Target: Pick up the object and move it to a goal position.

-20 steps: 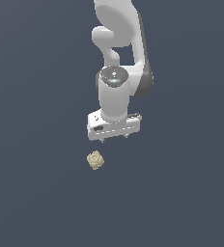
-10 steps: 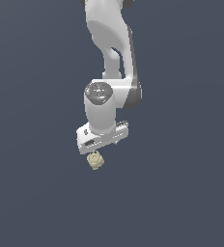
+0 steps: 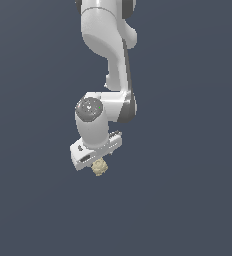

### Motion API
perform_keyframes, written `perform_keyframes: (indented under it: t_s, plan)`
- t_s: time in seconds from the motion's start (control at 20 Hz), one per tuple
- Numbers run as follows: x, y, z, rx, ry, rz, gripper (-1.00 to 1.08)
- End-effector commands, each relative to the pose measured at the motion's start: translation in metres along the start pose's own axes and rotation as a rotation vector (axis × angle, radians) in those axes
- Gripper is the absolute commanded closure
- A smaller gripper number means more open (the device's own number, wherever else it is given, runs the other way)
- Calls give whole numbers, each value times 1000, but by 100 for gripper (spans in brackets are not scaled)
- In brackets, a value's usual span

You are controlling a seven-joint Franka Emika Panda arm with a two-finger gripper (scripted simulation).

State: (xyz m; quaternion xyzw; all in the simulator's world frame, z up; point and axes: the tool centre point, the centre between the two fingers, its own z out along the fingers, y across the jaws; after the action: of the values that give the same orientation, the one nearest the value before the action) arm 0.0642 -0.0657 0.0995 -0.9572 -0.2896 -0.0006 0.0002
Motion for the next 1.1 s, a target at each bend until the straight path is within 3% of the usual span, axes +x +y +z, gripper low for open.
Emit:
perform_keyframes:
  t_s: [0.0,0.6,1.05]
  plan:
    - [-1,6,4,0,0,-29,-92]
    - [-3,13,13,0,-2,-59,-92]
    - [-4,13,55,0,-1,-63,-92]
